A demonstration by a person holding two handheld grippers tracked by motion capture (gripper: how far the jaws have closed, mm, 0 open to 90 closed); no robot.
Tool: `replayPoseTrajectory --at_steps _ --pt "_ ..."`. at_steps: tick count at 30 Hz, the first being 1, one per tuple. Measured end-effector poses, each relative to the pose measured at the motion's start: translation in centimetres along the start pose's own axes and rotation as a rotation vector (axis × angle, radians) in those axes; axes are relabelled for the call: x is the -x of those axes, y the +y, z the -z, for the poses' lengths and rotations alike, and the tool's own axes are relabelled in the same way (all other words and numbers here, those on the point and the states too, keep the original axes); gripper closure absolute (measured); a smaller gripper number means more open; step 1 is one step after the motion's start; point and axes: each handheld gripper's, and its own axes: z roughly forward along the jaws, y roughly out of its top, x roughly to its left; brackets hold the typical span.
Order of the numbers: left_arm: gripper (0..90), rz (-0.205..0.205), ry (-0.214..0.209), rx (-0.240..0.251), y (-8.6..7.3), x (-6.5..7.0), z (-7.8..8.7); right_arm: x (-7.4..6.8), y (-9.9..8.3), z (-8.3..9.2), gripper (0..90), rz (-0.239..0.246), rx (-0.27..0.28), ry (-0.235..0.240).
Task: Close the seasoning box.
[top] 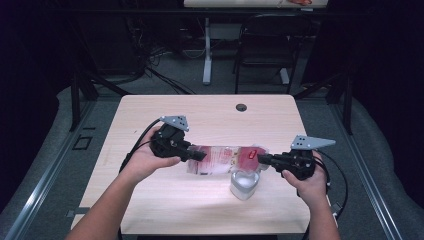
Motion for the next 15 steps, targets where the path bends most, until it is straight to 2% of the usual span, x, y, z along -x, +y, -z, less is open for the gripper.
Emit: replayPoseTrajectory --at_steps 13,15 --pt "75.7 0.018 -0.015 0.014 -0.91 -0.41 -0.25 0.02 0.00 0.00 85.7 -0.005 0.012 0.019" --pt "75.6 0.018 0.004 0.006 -0.99 -0.38 -0.25 0.04 -0.03 -0.02 85.1 -0.012 0.015 0.023"
